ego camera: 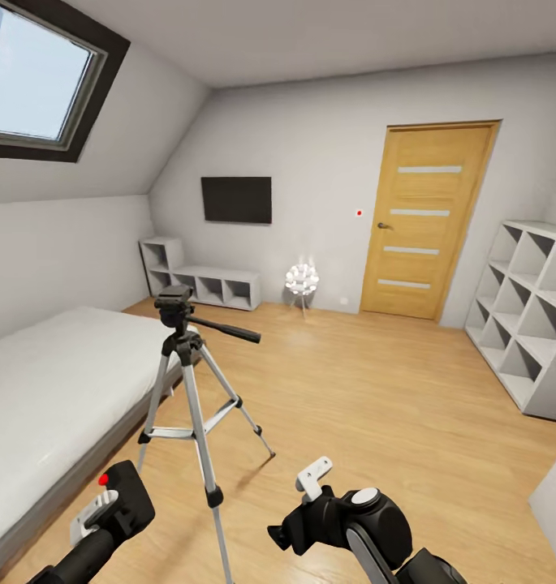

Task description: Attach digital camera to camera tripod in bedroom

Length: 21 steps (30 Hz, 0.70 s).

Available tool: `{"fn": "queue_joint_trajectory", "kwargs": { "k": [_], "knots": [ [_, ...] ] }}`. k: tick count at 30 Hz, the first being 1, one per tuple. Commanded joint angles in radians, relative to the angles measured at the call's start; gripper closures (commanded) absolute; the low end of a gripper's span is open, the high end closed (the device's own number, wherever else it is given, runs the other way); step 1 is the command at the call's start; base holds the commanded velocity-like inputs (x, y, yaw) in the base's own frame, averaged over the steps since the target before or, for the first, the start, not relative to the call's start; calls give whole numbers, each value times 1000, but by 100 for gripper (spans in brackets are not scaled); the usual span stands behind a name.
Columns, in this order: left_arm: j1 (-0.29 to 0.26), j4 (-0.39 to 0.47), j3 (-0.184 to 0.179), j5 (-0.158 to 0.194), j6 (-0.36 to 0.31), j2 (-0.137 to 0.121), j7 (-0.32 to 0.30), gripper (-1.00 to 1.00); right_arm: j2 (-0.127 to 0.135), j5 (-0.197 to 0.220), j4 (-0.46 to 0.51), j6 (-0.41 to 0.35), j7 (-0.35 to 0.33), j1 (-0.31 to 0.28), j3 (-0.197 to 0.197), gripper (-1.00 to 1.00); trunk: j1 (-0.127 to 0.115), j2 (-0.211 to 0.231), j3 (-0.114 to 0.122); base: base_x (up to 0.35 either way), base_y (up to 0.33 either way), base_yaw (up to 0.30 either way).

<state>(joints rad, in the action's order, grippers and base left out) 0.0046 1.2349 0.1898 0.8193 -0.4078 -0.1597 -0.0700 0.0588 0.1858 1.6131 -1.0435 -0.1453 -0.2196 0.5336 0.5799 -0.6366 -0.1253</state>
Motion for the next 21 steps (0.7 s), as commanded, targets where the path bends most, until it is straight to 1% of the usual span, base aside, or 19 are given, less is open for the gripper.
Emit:
{"fn": "queue_joint_trajectory", "kwargs": {
  "k": [1, 9, 16, 21],
  "knots": [
    [0, 1, 2, 3, -6, 0, -3, 100, 1, 3, 1, -4, 1, -1, 1, -100, 0, -1, -1, 6, 16, -115],
    [0, 1, 2, 3, -7, 0, -2, 100, 1, 3, 1, -4, 1, -1, 2, -100, 0, -1, -1, 12, 14, -57],
    [0, 1, 2, 3, -5, 0, -2, 100, 1, 3, 1, -4, 1, -1, 3, -100, 0, -1, -1, 160, 128, -36],
    [0, 1, 1, 0, -4, 1, -2, 100, 2, 3, 1, -4, 1, -1, 3, -100, 0, -1, -1, 121, 78, -9]
  ]
}}
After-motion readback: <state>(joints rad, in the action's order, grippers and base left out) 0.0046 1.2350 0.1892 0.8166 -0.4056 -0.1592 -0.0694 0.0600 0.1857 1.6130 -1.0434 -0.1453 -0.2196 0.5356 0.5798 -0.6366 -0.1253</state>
